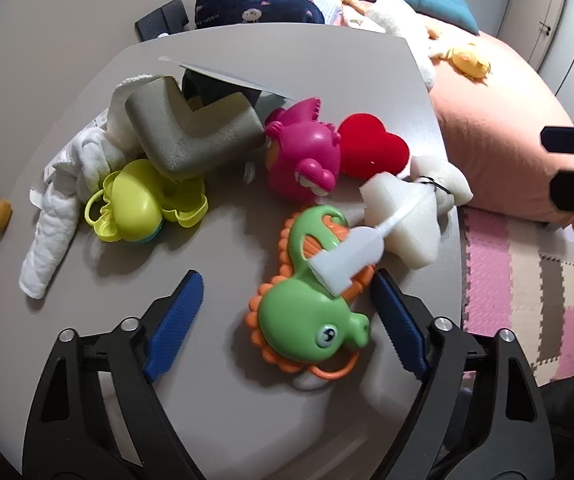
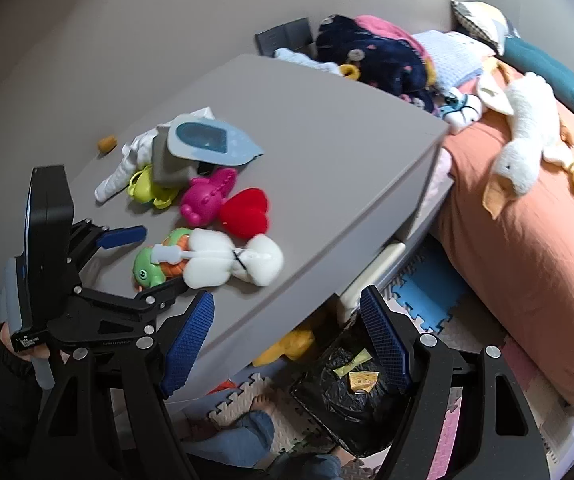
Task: Collect trash
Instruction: 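Grasp the green turtle toy with the left tool, then grasp the white plush toy with the right tool while the left tool holds the turtle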
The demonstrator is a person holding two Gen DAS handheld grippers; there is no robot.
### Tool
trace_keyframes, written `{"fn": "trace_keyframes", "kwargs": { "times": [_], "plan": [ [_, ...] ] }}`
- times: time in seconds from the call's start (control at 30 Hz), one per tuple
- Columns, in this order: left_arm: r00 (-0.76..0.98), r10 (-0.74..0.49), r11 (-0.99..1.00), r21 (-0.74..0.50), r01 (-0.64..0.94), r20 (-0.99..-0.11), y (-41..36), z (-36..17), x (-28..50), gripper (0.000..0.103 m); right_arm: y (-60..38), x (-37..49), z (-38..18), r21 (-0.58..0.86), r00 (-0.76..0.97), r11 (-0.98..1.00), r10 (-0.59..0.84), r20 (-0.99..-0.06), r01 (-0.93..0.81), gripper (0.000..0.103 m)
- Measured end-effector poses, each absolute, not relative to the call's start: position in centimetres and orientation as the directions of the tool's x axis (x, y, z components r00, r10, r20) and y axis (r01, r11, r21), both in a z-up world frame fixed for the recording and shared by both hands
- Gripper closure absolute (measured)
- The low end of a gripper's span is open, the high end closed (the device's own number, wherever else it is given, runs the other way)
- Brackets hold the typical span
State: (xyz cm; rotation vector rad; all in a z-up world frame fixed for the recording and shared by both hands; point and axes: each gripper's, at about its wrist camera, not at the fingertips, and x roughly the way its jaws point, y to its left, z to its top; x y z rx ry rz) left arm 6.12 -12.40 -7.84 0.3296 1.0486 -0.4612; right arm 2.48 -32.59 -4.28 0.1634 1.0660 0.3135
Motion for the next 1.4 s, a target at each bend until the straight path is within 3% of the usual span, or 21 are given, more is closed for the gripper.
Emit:
{"fn": "trace_keyframes", "kwargs": {
  "times": [0.07,0.13,0.17,0.33,0.8,0.93,1.13,1.23,1.4],
  "plan": [
    [0.413,-0.225,0.856,0.023,0.516,-0.883,-12.1,-7.8,6.4,0.028,-31.8,2.9,-4.5,0.279,0.431,0.941,0.336,-0.837,-0.193,0.027],
    [0.412,-0.242,0.855,0.008,0.519,-0.878,-12.0,-7.6,6.4,0.049,-31.0,3.4,-4.8,0.276,0.416,0.937,0.342,-0.842,-0.211,0.027],
    [0.416,-0.242,0.856,0.009,0.517,-0.876,-11.8,-7.5,6.4,0.051,-30.6,3.6,-5.0,0.274,0.408,0.936,0.344,-0.846,-0.221,0.027],
    [0.423,-0.232,0.875,0.002,0.484,-0.876,-10.1,-7.2,6.2,0.051,-28.7,4.7,-5.6,0.259,0.377,0.924,0.354,-0.856,-0.281,0.022],
    [0.465,-0.139,0.952,0.012,0.307,-0.874,-3.8,-6.2,4.3,0.051,-25.4,6.9,-8.3,0.212,0.315,0.894,0.349,-0.882,-0.395,0.022],
    [0.468,-0.124,0.959,0.015,0.282,-0.875,-3.3,-6.0,3.7,0.051,-24.0,6.6,-8.5,0.175,0.309,0.877,0.335,-0.890,-0.447,0.043],
    [0.470,-0.114,0.963,0.018,0.267,-0.875,-3.2,-5.9,3.0,0.051,-23.2,6.0,-8.4,0.152,0.315,0.862,0.333,-0.889,-0.483,0.062],
    [0.481,-0.117,0.964,0.017,0.266,-0.869,-3.4,-5.6,2.6,0.051,-23.5,5.8,-8.2,0.196,0.293,0.859,0.363,-0.885,-0.473,0.069],
    [0.505,-0.129,0.959,0.023,0.283,-0.853,-4.3,-4.5,1.9,0.051,-24.6,5.0,-7.2,0.255,0.292,0.855,0.412,-0.863,-0.451,0.071]
  ]
}}
